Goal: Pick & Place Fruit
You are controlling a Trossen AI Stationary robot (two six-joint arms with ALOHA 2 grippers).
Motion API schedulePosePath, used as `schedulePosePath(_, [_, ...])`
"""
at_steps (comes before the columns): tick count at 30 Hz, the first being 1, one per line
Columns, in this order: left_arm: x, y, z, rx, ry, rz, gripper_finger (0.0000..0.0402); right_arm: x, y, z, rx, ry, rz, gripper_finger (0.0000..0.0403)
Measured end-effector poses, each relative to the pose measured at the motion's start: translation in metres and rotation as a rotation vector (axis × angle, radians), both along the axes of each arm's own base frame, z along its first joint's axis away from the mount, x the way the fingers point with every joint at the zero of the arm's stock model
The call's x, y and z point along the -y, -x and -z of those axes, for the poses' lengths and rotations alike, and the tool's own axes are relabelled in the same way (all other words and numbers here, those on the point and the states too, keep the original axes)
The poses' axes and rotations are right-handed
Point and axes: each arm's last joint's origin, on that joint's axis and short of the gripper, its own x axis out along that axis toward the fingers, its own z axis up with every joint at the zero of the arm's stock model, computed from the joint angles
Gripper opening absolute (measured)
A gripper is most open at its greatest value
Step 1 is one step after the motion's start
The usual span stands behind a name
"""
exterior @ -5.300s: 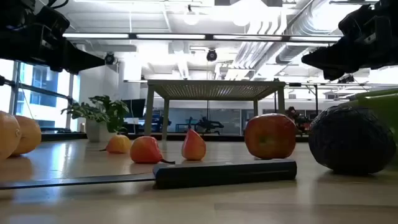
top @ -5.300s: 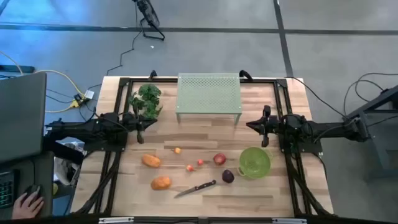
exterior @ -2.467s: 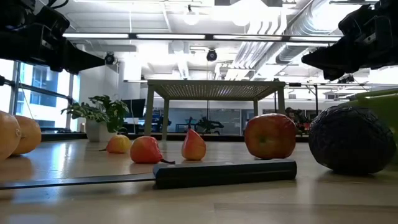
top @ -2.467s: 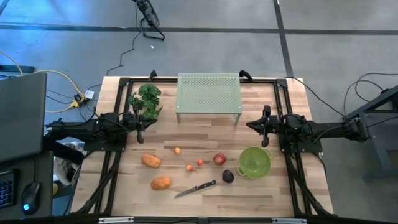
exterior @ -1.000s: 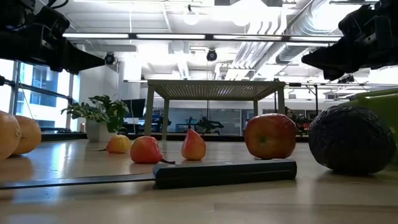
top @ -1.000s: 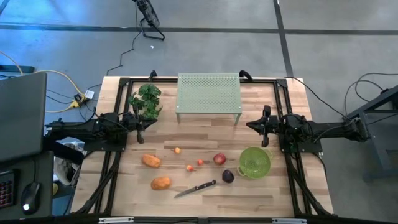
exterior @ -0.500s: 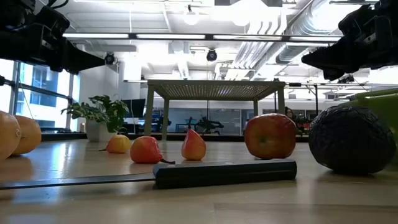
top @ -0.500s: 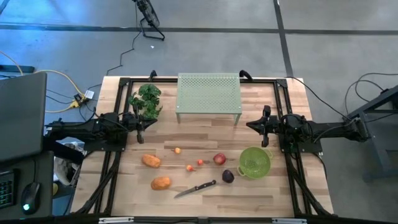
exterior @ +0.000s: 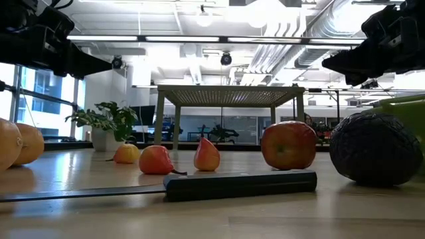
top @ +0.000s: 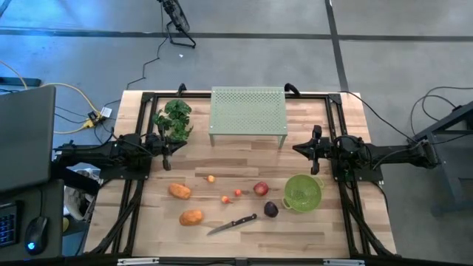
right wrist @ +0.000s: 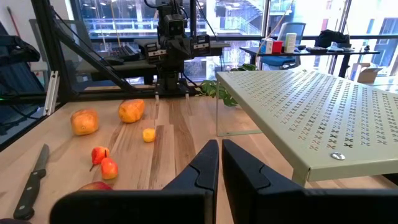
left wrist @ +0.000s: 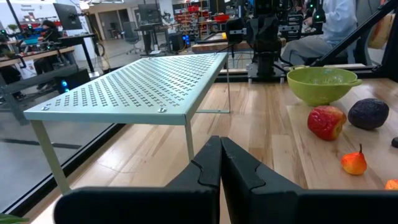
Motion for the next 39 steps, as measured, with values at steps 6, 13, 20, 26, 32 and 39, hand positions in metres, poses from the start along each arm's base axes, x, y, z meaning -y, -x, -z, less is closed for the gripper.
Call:
schedulePosePath(6, [0.0,0.0,0.0,0.0,0.0,0.0,0.0,0.0,0.0,0.0,0.0,0.0,0.004,0.0014])
schedulePosePath(13, [0.0,0.0,0.0,0.0,0.0,0.0,0.0,0.0,0.0,0.0,0.001,0.0,0.005,0.0014])
schedulePosePath(20, [0.0,0.0,0.0,0.0,0.0,0.0,0.0,0.0,0.0,0.0,0.007,-0.04,0.007,0.0014])
schedulePosePath(26, [0.0,0.0,0.0,0.0,0.0,0.0,0.0,-0.001,0.0,-0.002,0.04,-0.187,-0.03,0.0014])
schedulePosePath(32, [0.0,0.0,0.0,0.0,0.0,0.0,0.0,-0.001,0.0,-0.01,0.132,-0.211,-0.04,0.0014])
schedulePosePath(39, [0.0,0.0,0.0,0.003,0.0,0.0,0.0,-0.001,0.005,-0.033,0.368,-0.188,-0.064,0.0014])
